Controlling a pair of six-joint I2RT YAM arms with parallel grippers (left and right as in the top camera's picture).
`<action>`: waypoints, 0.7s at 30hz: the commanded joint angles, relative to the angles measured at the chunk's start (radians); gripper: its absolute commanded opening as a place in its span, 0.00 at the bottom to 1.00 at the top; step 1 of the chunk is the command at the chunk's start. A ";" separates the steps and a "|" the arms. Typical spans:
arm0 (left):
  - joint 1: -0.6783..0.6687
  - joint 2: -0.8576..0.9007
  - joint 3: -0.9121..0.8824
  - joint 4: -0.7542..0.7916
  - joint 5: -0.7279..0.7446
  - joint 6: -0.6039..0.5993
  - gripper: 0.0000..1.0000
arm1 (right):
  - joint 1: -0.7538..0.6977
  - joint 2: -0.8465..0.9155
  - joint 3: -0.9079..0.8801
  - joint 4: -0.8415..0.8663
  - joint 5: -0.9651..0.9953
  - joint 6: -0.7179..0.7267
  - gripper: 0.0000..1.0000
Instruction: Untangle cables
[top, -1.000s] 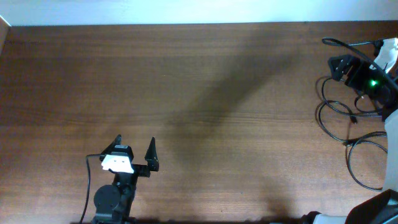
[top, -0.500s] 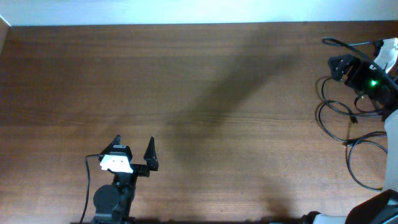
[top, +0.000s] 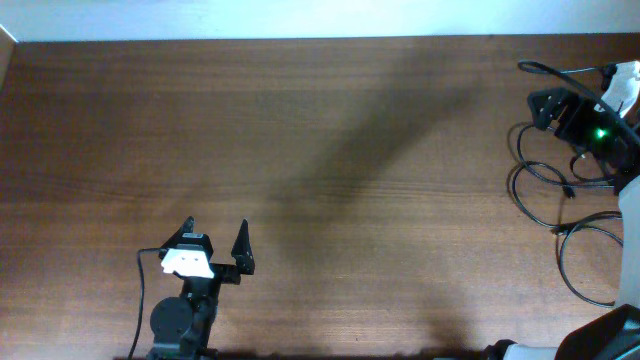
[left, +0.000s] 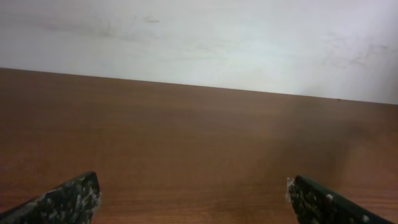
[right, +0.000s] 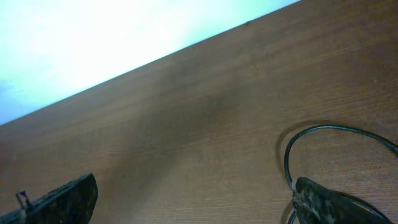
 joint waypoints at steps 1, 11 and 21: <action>0.007 -0.006 -0.005 -0.002 -0.003 0.016 0.99 | 0.005 0.004 0.010 0.000 0.002 -0.008 0.99; 0.007 -0.006 -0.005 -0.002 -0.003 0.016 0.99 | 0.005 0.019 0.010 0.000 0.002 -0.008 0.99; 0.007 -0.006 -0.005 -0.002 -0.003 0.016 0.99 | 0.006 0.019 0.010 0.000 0.085 -0.008 0.99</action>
